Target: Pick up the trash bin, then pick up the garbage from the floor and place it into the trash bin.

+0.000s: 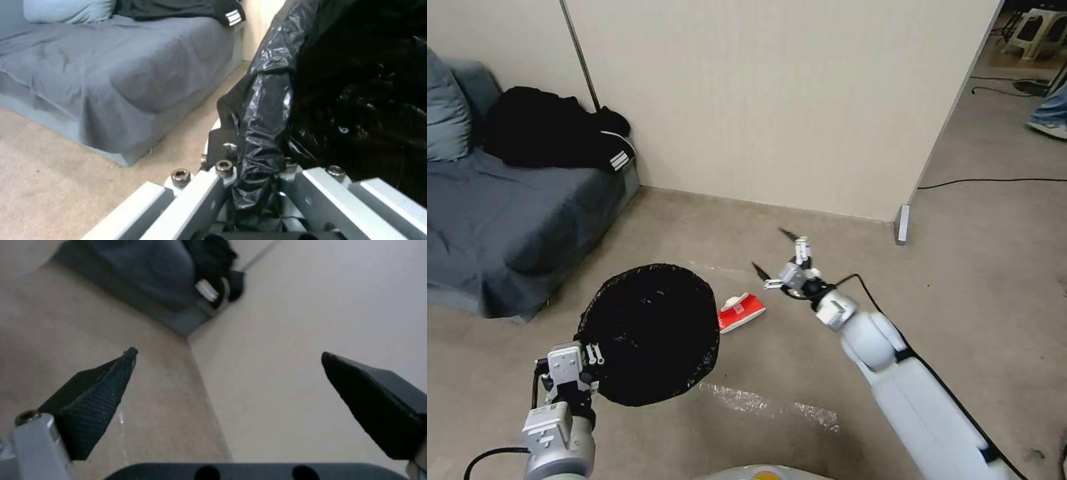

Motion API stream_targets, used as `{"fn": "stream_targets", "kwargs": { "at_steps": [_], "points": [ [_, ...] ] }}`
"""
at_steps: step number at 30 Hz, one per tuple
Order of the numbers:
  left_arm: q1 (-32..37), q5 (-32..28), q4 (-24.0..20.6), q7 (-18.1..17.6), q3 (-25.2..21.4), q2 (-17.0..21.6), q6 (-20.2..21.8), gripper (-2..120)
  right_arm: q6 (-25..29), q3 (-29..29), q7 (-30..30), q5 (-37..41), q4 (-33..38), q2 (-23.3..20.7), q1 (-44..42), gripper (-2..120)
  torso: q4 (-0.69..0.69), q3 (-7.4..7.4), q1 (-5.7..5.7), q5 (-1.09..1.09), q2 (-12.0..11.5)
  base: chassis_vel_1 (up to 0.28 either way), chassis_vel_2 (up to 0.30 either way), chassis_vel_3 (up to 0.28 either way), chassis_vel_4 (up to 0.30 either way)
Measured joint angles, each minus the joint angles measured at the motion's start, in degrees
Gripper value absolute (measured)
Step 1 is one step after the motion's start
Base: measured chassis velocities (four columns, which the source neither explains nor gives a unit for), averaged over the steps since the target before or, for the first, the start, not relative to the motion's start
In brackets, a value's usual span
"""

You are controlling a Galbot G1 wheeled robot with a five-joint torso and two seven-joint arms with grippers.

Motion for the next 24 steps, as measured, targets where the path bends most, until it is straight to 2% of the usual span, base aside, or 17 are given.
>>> {"fn": "stream_targets", "kwargs": {
  "at_steps": [5,6,9,11,17,24],
  "points": [
    [0.1,0.5,0.0,0.0,0.2,-0.3,0.0,1,3.3,-3.6,-1.0,-7.1,-8.3,2.8,4.6,100,0.0,0.0,0.0,-0.01,0.0,0.0,0.0,0.0,0.0],
    [0.1,0.5,0.0,0.0,0.2,-0.3,0.0,1,3.3,-3.6,-1.0,-7.1,-8.3,2.8,4.6,100,0.0,0.0,0.0,-0.01,0.0,0.0,0.0,0.0,0.0],
    [0.0,1.0,0.0,-0.1,0.7,-0.9,0.0,1,6.6,-3.4,-1.3,-14.3,-15.5,5.3,6.2,100,0.0,-0.01,0.0,0.0,0.0,0.0,0.0,0.0,0.0],
    [0.0,1.3,0.0,-0.1,1.0,-1.1,0.0,1,7.4,-3.0,-1.3,-16.0,-17.7,6.0,6.5,100,0.0,0.0,0.0,0.0,0.0,0.0,0.0,0.0,0.0],
    [0.3,1.9,-0.1,-0.1,1.3,-1.5,-0.1,1,8.7,-1.3,-1.9,-18.9,-23.5,7.1,7.5,100,-0.01,-0.01,0.0,0.01,0.0,0.0,0.0,0.0,0.0],
    [0.5,2.1,-0.2,-0.1,1.4,-1.7,-0.3,1,9.6,-0.3,-2.5,-19.2,-27.1,7.2,8.7,100,-0.01,-0.01,0.0,0.01,0.0,0.0,0.0,0.0,0.0]
  ]
}}
